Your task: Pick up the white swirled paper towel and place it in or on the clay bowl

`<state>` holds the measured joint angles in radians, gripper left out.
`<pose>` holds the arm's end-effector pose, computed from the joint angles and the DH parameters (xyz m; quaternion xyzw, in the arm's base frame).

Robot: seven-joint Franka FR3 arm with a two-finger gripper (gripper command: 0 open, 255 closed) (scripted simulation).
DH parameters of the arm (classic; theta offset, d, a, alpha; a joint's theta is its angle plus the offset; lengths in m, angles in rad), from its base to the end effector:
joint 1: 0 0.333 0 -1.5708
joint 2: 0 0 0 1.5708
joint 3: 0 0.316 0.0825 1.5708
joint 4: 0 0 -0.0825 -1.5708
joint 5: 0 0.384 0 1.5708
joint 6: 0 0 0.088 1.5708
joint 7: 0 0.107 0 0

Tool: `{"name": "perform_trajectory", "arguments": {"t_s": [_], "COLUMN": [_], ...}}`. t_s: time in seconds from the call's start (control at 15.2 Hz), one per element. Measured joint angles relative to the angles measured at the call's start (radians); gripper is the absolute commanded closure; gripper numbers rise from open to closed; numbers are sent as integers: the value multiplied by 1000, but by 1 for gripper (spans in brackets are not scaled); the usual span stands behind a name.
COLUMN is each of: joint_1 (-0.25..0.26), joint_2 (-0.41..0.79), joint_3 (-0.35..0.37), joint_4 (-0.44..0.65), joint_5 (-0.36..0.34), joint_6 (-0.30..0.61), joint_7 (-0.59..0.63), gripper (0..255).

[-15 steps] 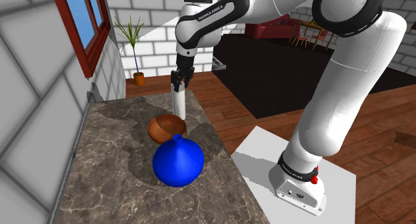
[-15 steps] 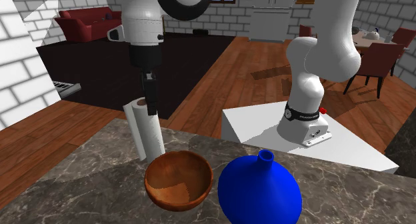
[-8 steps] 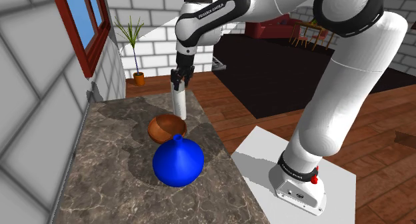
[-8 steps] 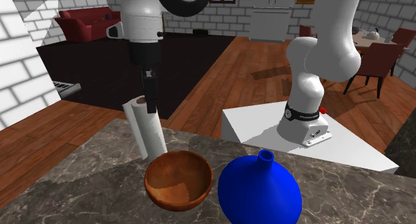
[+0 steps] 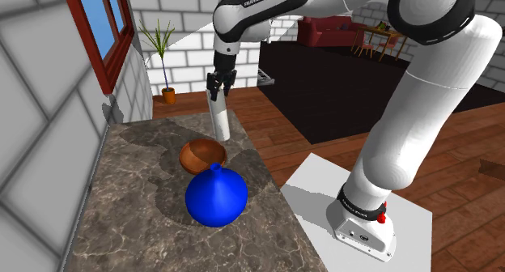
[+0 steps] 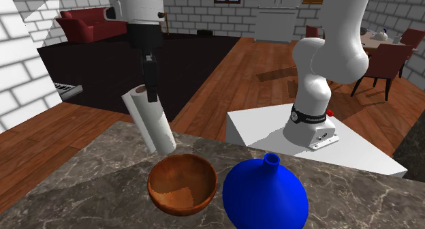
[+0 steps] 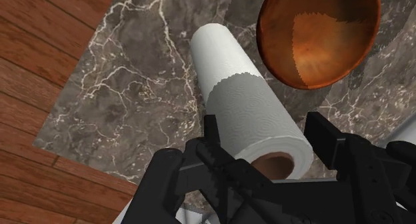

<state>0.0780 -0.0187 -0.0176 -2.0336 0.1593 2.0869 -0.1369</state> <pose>0.5530 0.0413 0.4602 -0.9949 -0.0615 -0.0385 0.0693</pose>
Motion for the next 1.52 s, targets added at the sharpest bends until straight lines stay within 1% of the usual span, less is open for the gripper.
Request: {"name": "perform_trajectory", "arguments": {"t_s": [0.73, 1.25, 1.52], "joint_1": [-1, -2, 24], "joint_2": [-30, -32, -60], "joint_3": [-1, -2, 28], "joint_4": [117, 221, 254], "joint_5": [-11, -16, -20], "joint_6": [-145, -251, -303], "joint_7": [23, 37, 101], "gripper": [255, 255, 255]}}
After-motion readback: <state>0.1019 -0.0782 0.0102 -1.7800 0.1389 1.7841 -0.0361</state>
